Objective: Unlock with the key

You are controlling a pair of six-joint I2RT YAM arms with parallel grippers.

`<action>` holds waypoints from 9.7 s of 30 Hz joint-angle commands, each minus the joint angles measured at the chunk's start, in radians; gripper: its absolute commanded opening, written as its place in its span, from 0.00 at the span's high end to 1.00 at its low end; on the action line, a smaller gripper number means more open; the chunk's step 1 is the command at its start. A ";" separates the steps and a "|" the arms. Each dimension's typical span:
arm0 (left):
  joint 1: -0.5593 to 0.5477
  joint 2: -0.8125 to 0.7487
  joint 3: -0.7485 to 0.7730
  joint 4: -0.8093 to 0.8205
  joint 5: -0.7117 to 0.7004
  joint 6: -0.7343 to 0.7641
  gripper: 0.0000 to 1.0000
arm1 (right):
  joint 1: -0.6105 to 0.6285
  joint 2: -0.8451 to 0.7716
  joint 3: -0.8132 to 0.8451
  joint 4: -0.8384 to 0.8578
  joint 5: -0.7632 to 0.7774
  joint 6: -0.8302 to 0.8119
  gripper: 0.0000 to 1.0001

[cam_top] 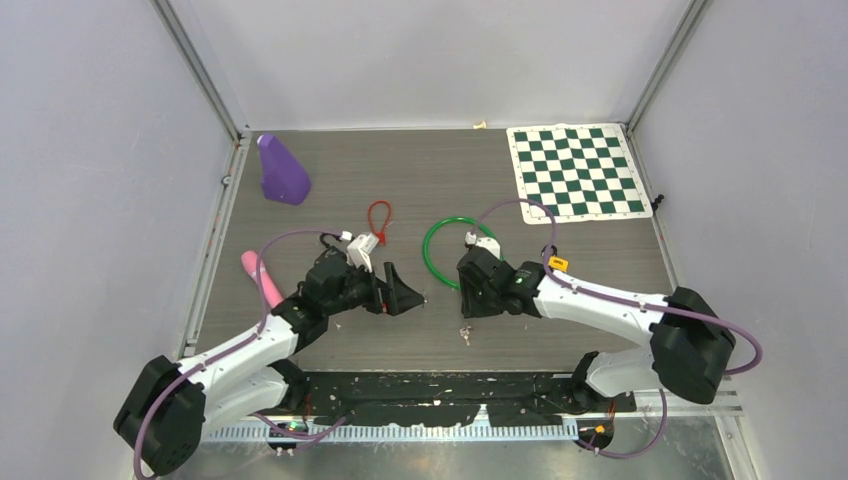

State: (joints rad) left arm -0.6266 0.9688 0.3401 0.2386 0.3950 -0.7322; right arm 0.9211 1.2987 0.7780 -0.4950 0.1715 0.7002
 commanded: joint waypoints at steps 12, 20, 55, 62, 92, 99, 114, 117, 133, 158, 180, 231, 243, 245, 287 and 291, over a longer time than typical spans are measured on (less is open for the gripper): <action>-0.003 -0.056 0.055 -0.145 -0.052 0.016 0.07 | 0.050 0.250 0.125 -0.119 -0.069 0.035 0.48; -0.003 -0.091 0.068 -0.209 -0.076 0.044 0.07 | 0.094 0.337 0.110 -0.142 -0.032 0.049 0.50; -0.004 -0.104 -0.015 0.319 0.161 -0.291 0.22 | 0.176 -0.441 -0.248 0.605 -0.201 -0.230 0.95; -0.004 -0.081 -0.018 0.425 0.209 -0.327 0.33 | 0.176 -0.484 -0.291 0.779 -0.256 -0.181 0.95; -0.045 -0.304 0.247 -0.156 -0.058 0.278 1.00 | 0.176 -0.482 -0.330 0.884 -0.123 -0.168 0.22; -0.048 -0.281 0.326 -0.184 0.062 0.355 1.00 | 0.167 -0.553 -0.321 0.983 -0.214 -0.278 0.31; -0.075 -0.281 0.297 0.104 0.190 0.039 1.00 | 0.021 -0.484 -0.335 1.354 -0.495 -0.128 0.42; -0.076 -0.274 0.286 0.166 0.177 -0.032 1.00 | 0.011 -0.442 -0.339 1.428 -0.538 -0.100 0.46; -0.117 -0.229 0.301 0.240 0.155 -0.102 1.00 | 0.008 -0.352 -0.337 1.565 -0.600 -0.036 0.70; -0.137 -0.228 0.296 0.281 0.113 -0.137 1.00 | 0.009 -0.322 -0.354 1.607 -0.607 -0.016 0.85; -0.183 -0.184 0.316 0.282 0.120 -0.128 1.00 | 0.009 -0.350 -0.368 1.615 -0.603 -0.035 0.95; -0.082 1.063 1.145 -0.935 -0.779 -0.010 0.88 | -0.040 -1.209 -0.572 0.529 -0.121 -0.189 0.95; 0.051 0.865 0.901 -0.880 -0.817 -0.110 0.51 | -0.039 -1.169 -0.575 0.559 -0.140 -0.184 0.94; 0.048 0.835 0.887 -0.871 -0.773 -0.103 0.34 | -0.039 -1.170 -0.573 0.558 -0.143 -0.181 0.94; -0.239 1.105 1.231 -0.998 -0.331 0.016 0.99 | -0.039 -1.179 -0.562 0.417 -0.100 -0.103 0.94; -0.206 1.016 1.210 -0.950 -0.302 -0.082 1.00 | -0.039 -1.103 -0.553 0.419 -0.118 -0.091 0.95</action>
State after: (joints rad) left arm -0.8577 2.0930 1.5627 -0.7383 0.0586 -0.7074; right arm 0.8856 0.1371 0.1764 -0.0998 0.0589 0.5835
